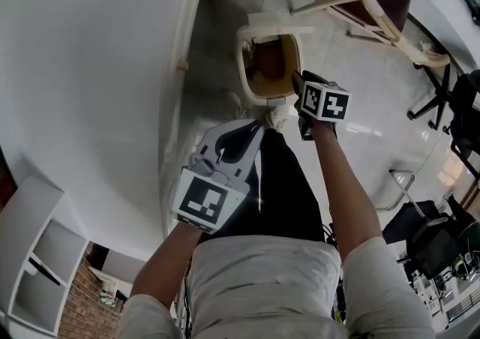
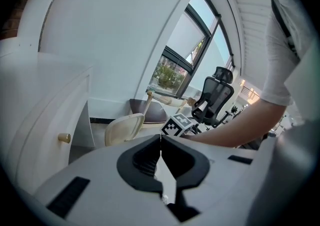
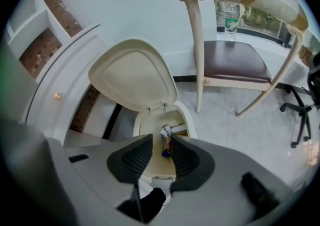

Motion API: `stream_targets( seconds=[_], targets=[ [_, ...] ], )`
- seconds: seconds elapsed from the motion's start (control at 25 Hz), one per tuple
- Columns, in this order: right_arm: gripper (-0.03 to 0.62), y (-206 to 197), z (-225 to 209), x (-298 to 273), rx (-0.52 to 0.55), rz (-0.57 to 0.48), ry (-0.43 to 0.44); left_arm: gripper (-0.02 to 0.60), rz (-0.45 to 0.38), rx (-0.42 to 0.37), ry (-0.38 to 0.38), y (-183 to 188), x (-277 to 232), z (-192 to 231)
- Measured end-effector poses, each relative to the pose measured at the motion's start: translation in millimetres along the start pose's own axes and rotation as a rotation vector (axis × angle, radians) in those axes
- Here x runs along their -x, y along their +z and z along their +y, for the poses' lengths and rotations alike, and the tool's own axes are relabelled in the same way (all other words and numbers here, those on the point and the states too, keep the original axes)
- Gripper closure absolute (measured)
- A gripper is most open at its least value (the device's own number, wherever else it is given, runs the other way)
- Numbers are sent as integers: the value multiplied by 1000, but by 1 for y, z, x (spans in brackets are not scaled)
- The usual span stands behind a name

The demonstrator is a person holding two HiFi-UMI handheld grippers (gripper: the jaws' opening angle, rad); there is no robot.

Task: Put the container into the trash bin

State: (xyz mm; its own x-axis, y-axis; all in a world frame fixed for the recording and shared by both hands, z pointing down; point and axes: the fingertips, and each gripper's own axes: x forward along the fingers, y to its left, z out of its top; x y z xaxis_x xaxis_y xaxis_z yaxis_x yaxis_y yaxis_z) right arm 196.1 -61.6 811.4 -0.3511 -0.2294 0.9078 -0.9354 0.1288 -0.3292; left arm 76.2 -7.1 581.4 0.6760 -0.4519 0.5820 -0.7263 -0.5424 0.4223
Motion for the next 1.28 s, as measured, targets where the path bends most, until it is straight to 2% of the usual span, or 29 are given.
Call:
stream_targets(
  seconds=[0.36, 0.52, 0.76, 1.04, 1.28],
  targets=[
    [487, 10, 44, 50, 73, -48, 102, 565, -20, 7, 45, 14, 28, -15],
    [534, 11, 66, 80, 93, -59, 173, 565, -23, 11, 62, 15, 36, -15],
    [551, 11, 88, 144, 205, -92, 229, 565, -41, -4, 73, 31, 45, -27],
    [554, 20, 108, 214, 344, -164, 259, 565, -88, -19, 99, 62, 62, -37],
    [559, 34, 123, 261, 403, -238, 274, 565, -111, -32, 130, 82, 85, -44]
  ],
)
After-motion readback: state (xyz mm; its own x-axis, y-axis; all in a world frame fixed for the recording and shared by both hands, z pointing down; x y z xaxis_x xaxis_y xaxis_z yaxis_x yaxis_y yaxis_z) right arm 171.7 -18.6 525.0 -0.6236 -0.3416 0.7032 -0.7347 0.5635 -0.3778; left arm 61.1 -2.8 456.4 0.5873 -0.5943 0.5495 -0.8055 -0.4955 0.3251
